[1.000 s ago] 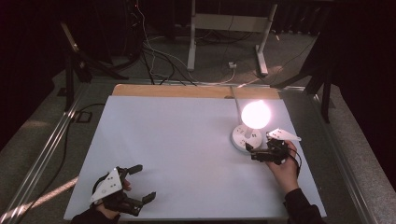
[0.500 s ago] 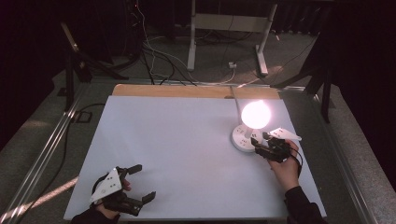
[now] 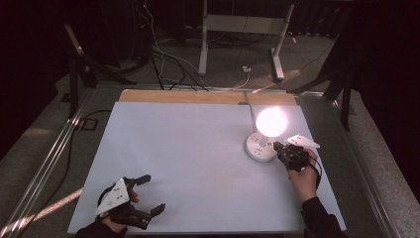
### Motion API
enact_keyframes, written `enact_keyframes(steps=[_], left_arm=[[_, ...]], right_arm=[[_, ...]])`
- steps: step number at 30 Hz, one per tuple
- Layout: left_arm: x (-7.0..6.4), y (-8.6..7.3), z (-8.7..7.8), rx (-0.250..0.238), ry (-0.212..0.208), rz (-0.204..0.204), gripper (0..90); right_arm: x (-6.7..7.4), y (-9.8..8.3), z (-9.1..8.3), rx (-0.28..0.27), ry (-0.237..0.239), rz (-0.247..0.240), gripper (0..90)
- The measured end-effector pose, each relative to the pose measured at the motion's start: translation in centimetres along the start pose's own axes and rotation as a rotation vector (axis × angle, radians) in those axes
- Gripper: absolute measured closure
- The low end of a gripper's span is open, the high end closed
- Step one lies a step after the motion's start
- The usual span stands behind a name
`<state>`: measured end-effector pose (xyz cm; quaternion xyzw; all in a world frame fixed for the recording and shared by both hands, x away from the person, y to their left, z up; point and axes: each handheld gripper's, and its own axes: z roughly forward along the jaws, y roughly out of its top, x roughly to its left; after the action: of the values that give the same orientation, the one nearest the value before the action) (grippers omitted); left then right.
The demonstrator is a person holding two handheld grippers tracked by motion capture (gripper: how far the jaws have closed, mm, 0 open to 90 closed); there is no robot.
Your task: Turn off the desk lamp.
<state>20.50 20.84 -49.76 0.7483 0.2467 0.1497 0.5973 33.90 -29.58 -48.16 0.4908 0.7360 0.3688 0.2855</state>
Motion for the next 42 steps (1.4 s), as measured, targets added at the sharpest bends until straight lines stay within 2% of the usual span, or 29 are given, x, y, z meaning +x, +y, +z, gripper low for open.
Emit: enact_keyframes(steps=[1,7,9,22,42], left_arm=[[0.0,0.0,0.0,-0.003,0.001,-0.001,0.6],[0.0,0.0,0.0,0.001,0.004,0.002,0.6],[0.0,0.0,0.0,0.001,0.005,0.002,0.6],[0.0,0.0,0.0,0.001,0.005,0.001,0.6],[0.0,0.0,0.0,0.001,0.008,0.000,0.6]], right_arm=[[-0.1,0.0,-0.1,-0.003,-0.017,0.006,89.3],[-0.2,0.0,0.1,0.015,-0.011,0.021,89.6],[-0.1,0.0,0.3,0.028,0.001,0.020,89.6],[0.3,-0.3,1.2,0.068,0.005,0.010,89.6],[0.5,-0.5,2.1,0.091,0.005,0.002,89.6]])
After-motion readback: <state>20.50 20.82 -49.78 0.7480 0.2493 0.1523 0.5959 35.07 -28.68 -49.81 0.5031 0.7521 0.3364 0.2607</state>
